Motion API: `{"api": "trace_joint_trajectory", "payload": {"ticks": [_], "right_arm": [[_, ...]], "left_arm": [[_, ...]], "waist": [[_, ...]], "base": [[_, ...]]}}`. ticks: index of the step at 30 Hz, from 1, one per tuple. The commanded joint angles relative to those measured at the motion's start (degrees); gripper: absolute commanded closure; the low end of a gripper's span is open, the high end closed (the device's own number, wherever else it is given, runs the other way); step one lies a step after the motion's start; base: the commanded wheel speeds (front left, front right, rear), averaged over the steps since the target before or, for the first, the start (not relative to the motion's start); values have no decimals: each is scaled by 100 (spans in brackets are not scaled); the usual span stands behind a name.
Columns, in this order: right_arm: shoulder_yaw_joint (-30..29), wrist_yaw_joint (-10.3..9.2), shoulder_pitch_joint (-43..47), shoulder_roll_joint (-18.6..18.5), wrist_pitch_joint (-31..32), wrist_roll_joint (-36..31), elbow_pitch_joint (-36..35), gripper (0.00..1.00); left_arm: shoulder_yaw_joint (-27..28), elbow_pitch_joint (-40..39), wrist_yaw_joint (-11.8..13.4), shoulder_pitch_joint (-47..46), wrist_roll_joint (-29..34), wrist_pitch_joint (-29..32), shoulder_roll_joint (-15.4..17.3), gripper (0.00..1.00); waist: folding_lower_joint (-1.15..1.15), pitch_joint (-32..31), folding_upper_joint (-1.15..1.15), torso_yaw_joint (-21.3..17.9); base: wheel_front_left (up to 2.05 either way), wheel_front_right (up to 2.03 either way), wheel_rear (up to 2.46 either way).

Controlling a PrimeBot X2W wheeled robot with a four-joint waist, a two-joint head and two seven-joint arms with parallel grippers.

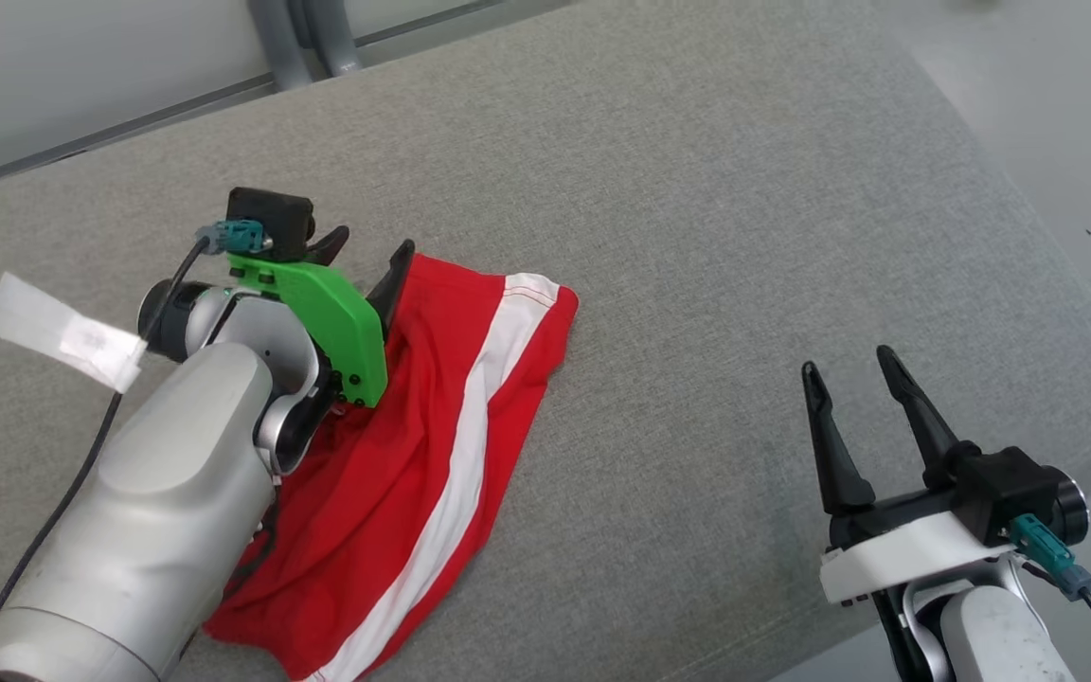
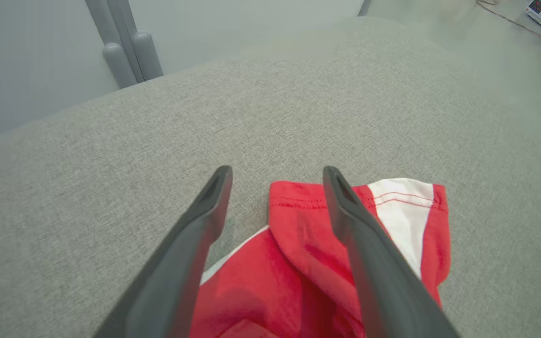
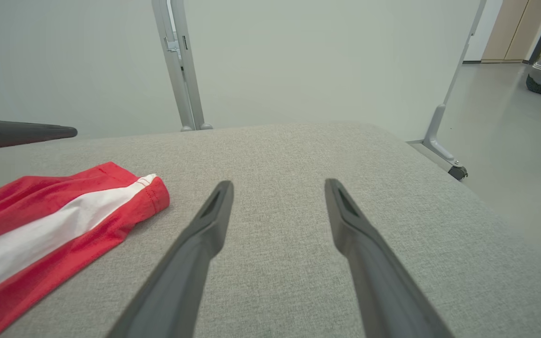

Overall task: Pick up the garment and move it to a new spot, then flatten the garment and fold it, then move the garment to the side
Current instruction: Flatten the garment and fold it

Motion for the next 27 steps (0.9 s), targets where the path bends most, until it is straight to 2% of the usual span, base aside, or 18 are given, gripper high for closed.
{"api": "trace_joint_trajectory", "payload": {"ticks": [1, 5, 9, 17, 19, 24, 27], "right_arm": [[-60, 1, 94, -12, -18, -78, -64, 0], [-131, 1, 131, -17, -18, -228, -174, 0], [-250, 1, 218, -76, -18, -355, -280, 0], [-341, 1, 373, -307, -18, -469, -289, 0], [-342, 1, 416, -328, -18, -474, -277, 0], [-420, 1, 555, -343, -18, -453, -254, 0], [-435, 1, 619, -378, -17, -446, -232, 0]], "left_arm": [[32, -108, 125, 166, 121, -240, 84, 0], [274, -544, 427, 533, 74, -952, 216, 0], [334, -1111, 730, 1073, 173, -1377, 452, 0], [425, -2394, 1251, 2293, 348, -1799, 1056, 0], [495, -2624, 1453, 2638, 501, -1870, 1256, 0], [914, -3196, 1778, 3601, 633, -1922, 1442, 0], [1344, -3529, 1836, 4209, 834, -1924, 1439, 0]], "waist": [[0, -227, 44, 248], [0, -480, 44, 477], [0, -679, 44, 787], [0, -1029, 44, 1430], [0, -1114, 44, 1551], [0, -1255, 44, 1799], [0, -1316, 44, 1890]], "base": [[0, 0, 0], [0, 0, 0], [0, 0, 0], [0, 0, 0], [0, 0, 0], [0, 0, 0], [0, 0, 0]]}}
